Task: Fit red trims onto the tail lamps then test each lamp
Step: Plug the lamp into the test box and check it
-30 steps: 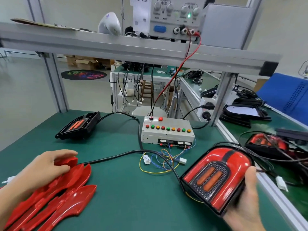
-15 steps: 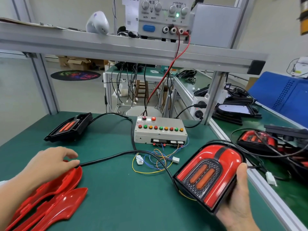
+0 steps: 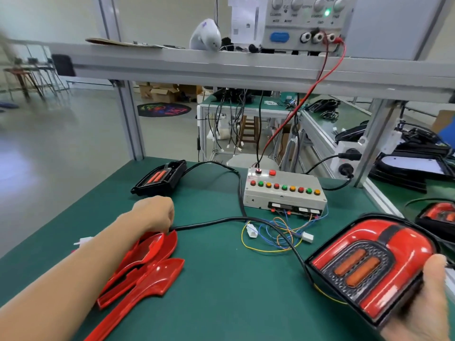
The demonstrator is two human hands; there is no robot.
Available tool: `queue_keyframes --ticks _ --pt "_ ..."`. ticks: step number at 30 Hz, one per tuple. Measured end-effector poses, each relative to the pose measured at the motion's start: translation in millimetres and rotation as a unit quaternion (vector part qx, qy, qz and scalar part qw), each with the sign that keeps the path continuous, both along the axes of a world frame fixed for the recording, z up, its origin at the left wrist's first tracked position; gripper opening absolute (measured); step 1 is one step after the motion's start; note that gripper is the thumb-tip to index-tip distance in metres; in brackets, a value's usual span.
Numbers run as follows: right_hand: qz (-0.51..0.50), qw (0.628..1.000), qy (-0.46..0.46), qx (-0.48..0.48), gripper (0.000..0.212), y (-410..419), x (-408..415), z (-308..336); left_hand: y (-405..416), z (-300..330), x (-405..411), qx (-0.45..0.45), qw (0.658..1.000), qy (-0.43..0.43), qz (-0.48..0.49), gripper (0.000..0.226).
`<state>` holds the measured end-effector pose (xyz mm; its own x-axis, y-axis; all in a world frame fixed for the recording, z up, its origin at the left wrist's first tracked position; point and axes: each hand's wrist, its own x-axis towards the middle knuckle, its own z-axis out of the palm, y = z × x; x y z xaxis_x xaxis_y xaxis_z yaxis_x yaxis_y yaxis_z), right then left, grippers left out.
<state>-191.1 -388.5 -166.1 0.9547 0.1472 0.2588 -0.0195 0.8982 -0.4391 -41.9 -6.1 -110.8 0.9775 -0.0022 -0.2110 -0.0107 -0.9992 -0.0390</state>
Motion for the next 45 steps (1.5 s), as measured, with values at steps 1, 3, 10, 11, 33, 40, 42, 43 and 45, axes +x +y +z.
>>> queue_keyframes --ticks 1,3,10,11,33,40,42,43,45 --pt "0.012 1.0 -0.011 0.018 0.088 1.2 0.9 -4.4 -0.2 -1.8 0.5 0.009 1.0 -0.01 -0.001 0.011" --pt "0.035 0.998 0.008 0.043 0.086 1.6 0.4 -9.5 0.2 -6.0 1.9 0.028 0.999 -0.026 -0.006 0.017" --pt "0.097 0.994 0.016 0.056 0.086 -6.0 0.4 3.4 5.6 -10.1 3.5 0.036 0.998 -0.034 -0.038 0.011" --pt "0.089 0.994 0.021 0.057 0.084 -9.3 0.5 2.4 5.5 -8.5 1.6 0.026 0.997 -0.052 -0.044 0.013" --pt "-0.247 0.956 0.134 -0.084 0.097 -13.4 -0.9 24.1 -159.3 -3.8 -80.9 -0.544 0.734 -0.373 -0.162 0.043" --pt "-0.319 0.936 0.13 -0.075 0.085 -47.4 -7.4 48.6 -188.4 -40.0 -81.1 -0.532 0.764 -0.338 -0.134 0.039" --pt "-0.352 0.923 0.139 -0.064 0.081 -60.7 -4.0 62.9 -188.9 -44.8 -81.9 -0.517 0.773 -0.344 -0.129 0.036" --pt "-0.369 0.916 0.147 -0.061 0.081 -68.1 -1.1 72.2 -188.1 -46.8 -82.5 -0.505 0.779 -0.348 -0.131 0.032" --pt "-0.404 0.897 0.17 -0.059 0.08 -83.6 6.7 93.4 -186.7 -51.4 -83.4 -0.487 0.79 -0.348 -0.129 0.028"
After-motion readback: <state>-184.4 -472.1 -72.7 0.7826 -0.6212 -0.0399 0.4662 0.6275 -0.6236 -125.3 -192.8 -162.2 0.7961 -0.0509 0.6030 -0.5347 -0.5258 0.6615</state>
